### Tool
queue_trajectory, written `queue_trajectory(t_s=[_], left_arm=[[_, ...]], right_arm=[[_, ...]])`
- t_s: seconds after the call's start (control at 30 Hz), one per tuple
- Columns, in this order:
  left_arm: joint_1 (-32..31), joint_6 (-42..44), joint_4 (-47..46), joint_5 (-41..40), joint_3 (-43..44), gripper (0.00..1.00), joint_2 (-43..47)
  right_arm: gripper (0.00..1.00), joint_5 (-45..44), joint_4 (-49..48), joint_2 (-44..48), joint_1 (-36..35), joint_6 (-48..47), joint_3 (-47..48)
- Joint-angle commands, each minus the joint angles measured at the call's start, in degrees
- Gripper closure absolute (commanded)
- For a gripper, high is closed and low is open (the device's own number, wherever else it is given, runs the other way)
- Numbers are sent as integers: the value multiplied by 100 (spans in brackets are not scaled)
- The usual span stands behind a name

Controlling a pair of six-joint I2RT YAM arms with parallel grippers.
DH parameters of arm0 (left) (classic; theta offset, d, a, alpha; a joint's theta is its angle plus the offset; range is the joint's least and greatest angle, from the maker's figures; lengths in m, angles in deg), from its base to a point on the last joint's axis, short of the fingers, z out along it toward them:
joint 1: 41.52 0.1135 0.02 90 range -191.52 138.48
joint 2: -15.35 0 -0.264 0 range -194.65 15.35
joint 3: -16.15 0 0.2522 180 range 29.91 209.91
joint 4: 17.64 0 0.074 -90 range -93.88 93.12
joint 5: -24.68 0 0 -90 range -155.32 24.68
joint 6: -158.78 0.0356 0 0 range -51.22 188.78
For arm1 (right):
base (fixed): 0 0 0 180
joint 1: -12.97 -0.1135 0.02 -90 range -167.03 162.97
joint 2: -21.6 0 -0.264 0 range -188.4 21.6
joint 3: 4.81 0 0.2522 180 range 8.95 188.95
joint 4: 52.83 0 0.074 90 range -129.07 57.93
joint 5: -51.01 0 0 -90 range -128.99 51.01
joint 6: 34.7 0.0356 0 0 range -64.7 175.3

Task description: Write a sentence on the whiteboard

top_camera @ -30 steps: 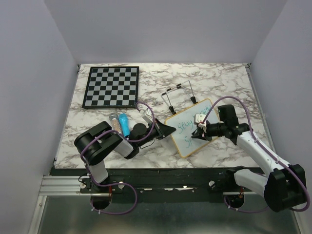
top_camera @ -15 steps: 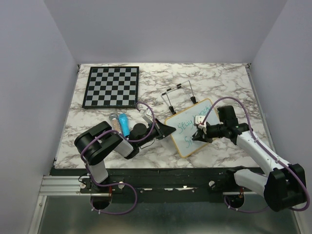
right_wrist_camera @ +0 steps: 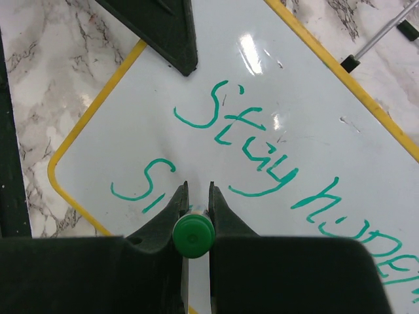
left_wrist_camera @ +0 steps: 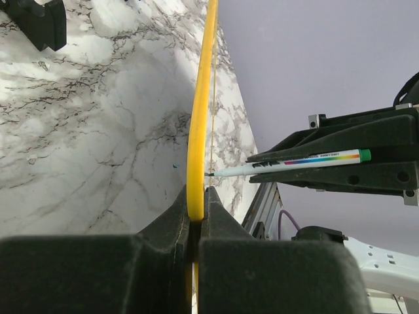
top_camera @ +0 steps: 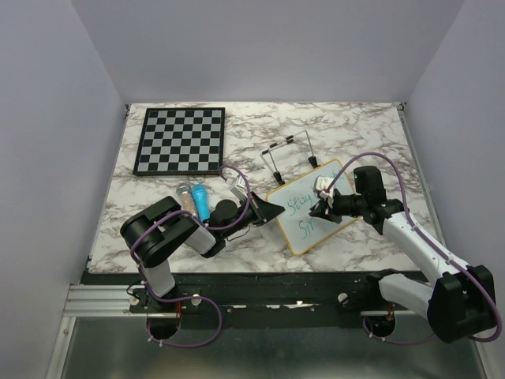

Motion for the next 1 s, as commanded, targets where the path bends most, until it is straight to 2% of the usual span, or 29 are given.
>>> queue_trajectory(t_s=[0.0, 0.6, 0.97], left_arm=[[-41, -5, -668, -19, 33, 100, -17], [-41, 21, -633, -19, 60, 100, -8], [-41, 65, -597, -11, 25, 100, 19]], right_arm=[[99, -374, -292, -32, 76, 109, 3], [99, -5, 1317, -41, 85, -1306, -24], [100, 469, 1343, 232, 304, -709, 547]])
